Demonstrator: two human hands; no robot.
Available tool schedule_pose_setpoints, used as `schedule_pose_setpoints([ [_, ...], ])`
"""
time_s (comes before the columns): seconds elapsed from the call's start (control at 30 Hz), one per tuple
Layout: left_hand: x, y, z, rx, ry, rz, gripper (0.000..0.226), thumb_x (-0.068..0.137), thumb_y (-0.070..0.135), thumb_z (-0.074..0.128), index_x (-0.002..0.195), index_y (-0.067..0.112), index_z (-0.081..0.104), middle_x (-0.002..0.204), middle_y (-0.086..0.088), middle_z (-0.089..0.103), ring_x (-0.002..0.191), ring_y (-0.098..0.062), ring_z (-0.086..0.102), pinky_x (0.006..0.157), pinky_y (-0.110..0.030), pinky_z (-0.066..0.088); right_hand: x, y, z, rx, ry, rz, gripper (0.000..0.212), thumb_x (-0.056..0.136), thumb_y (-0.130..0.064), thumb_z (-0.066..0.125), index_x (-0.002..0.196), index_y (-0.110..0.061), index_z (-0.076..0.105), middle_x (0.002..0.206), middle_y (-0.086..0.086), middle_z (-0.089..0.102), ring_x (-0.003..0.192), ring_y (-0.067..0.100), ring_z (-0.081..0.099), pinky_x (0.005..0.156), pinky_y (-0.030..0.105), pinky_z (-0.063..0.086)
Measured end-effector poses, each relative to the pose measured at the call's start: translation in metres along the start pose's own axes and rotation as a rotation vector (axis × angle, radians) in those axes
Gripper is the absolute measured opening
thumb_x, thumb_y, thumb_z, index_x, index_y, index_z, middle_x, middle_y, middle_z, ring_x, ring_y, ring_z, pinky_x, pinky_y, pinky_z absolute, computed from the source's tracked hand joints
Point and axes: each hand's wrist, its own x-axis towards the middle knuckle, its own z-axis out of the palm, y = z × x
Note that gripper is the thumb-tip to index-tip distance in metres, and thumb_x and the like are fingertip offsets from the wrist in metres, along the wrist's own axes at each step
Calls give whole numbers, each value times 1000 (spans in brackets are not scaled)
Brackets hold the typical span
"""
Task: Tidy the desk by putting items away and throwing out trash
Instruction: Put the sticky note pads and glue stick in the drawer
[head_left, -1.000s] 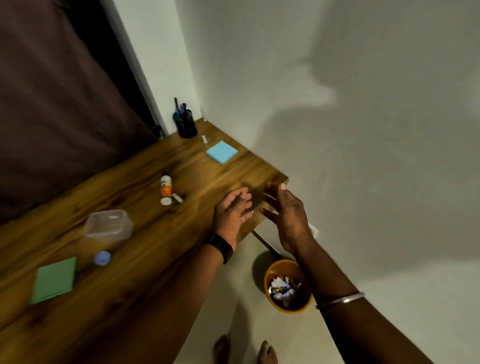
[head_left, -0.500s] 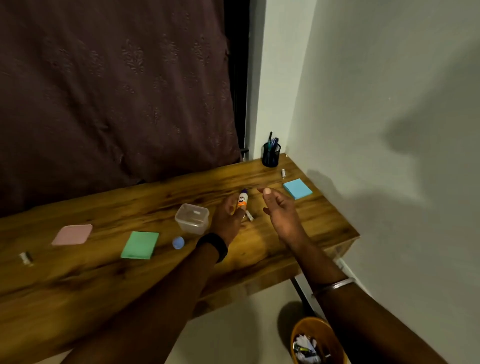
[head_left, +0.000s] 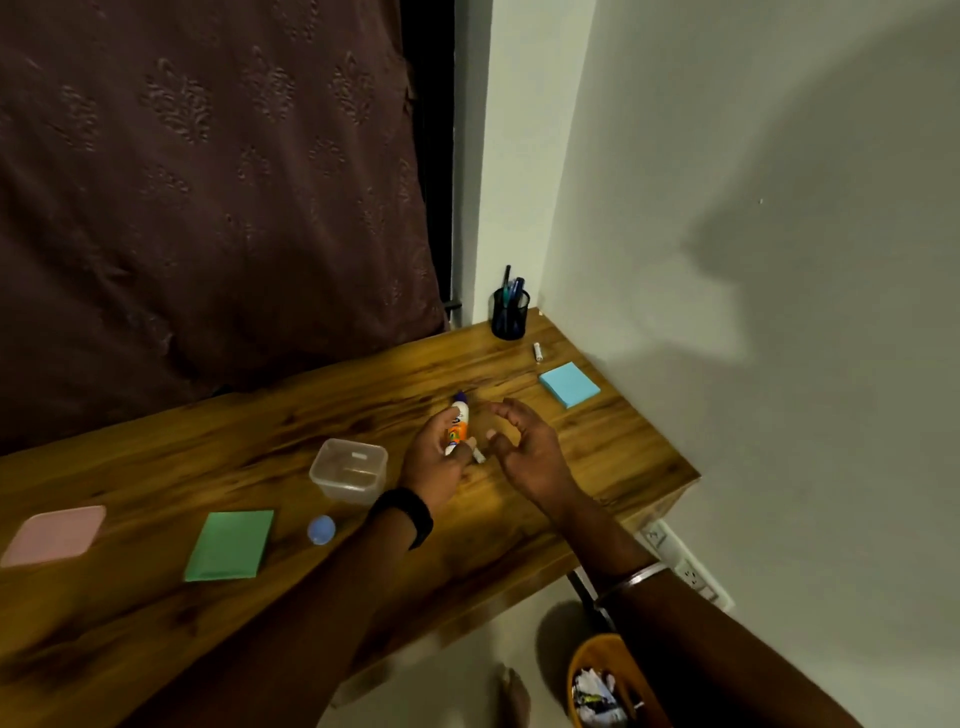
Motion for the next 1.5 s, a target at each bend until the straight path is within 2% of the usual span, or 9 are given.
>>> schedule_pose_setpoints([
  [0.1,27,-3,23,12,-41,-44,54,93,18,67,143,25,49,141,4,52,126,-16,53,101,-37,52,20,21,-19,-33,39,47,41,92,-23,67,132,-24,67,140,0,63,131,16,58,113,42,48],
  [0.4,122,-3,108,0,-159,-205,52,96,11,60,145,20,47,140,-3,51,122,-16,52,105,-41,47,104,98,-78,-128,176,231,41,95,-14,72,135,-10,65,139,8,61,130,22,56,104,19,38],
  [0.6,193,-24,161,-78,-141,-409,64,85,25,66,145,19,44,140,-18,55,127,-39,55,106,-54,46,166,155,-99,-183,177,378,51,90,-22,76,137,-8,60,136,15,61,126,32,58,106,39,45],
  [0.7,214,-30,176,-69,-144,-458,56,91,11,61,144,16,44,140,-17,54,125,-37,56,105,-49,48,187,175,-99,-289,96,426,65,87,-32,79,142,-9,56,140,14,60,129,33,56,110,44,44],
  [0.8,223,-28,190,-270,-102,-554,38,92,1,57,119,25,48,108,-7,65,95,-27,64,87,-40,52,196,181,-95,-416,56,415,73,85,-37,80,147,-11,51,146,11,56,135,33,49,113,46,42],
  [0.9,230,-28,196,-423,-80,-636,39,94,-1,53,119,28,46,107,-1,65,106,-27,66,96,-50,53,204,182,-93,-420,62,451,77,85,-36,80,152,-15,46,147,11,52,136,35,45,112,47,40],
  [1.13,229,-32,180,-466,33,-651,65,95,5,57,154,16,31,121,-9,64,102,-24,67,91,-48,56,208,180,-101,139,194,523,23,88,-15,80,109,-8,76,108,12,76,98,31,73,88,47,62],
  [1.27,214,-26,165,-512,42,-563,39,94,13,63,133,16,58,122,-13,67,105,-29,67,83,-41,58,193,147,-96,447,215,504,10,91,-14,78,85,-13,70,94,9,76,90,28,73,87,54,61],
  [1.5,158,-1,106,-600,57,-416,8,96,14,64,103,13,67,106,-14,72,82,-26,69,60,-30,57,146,69,-61,663,127,430,12,95,-10,73,102,-2,73,105,21,78,91,32,74,82,47,61],
])
